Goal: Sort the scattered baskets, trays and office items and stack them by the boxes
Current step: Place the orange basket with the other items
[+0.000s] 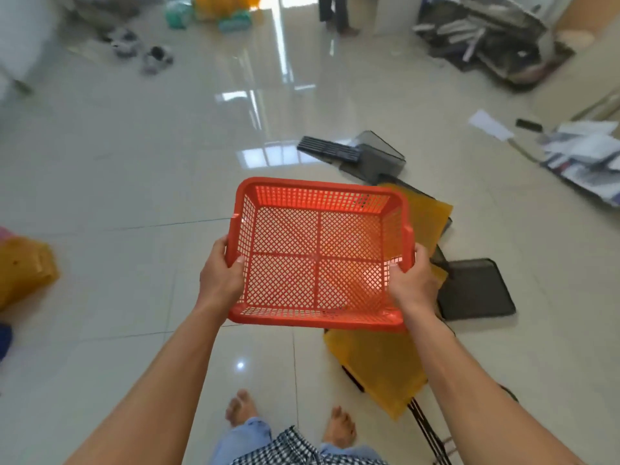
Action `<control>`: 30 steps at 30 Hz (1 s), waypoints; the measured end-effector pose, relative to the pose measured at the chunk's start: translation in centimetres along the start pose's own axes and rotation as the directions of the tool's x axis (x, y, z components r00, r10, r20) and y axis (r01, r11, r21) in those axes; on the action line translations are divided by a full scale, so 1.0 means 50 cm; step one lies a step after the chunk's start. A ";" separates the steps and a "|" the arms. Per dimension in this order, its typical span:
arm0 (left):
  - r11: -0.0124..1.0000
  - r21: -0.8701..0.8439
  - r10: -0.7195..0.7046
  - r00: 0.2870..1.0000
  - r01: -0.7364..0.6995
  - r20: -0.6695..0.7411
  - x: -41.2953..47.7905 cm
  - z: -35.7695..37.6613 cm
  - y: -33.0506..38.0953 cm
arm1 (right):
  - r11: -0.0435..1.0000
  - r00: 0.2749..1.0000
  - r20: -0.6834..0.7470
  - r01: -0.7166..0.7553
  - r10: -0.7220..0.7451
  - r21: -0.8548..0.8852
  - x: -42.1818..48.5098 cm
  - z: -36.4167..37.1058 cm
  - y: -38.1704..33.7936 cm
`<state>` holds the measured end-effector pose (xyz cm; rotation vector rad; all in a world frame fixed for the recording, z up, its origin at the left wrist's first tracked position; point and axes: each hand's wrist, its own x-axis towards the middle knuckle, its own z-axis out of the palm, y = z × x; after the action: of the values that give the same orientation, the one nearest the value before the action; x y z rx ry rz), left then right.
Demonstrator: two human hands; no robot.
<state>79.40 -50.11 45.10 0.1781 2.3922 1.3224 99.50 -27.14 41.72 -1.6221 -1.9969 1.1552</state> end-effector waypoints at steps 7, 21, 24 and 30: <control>0.996 -0.081 -0.052 0.976 0.035 -0.210 0.006 -0.239 -0.090 | 0.982 0.975 0.112 0.190 -0.190 0.011 -0.068 0.172 -0.173; 0.892 -0.314 -0.435 0.801 0.324 -0.411 -0.031 -0.731 -0.439 | 0.928 0.875 0.329 0.372 -0.355 0.014 -0.437 0.610 -0.476; 0.851 -0.389 -0.506 0.747 0.352 -0.432 -0.039 -0.812 -0.497 | 0.915 0.842 0.385 0.402 -0.378 0.022 -0.512 0.680 -0.520; 0.834 -0.419 -0.546 0.652 0.360 -0.526 -0.068 -0.935 -0.591 | 0.884 0.730 0.538 0.462 -0.421 0.065 -0.617 0.804 -0.603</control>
<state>66.07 -103.85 43.49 -1.0632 2.4293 1.5951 61.40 -71.89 46.52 -0.7838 -2.6054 1.4546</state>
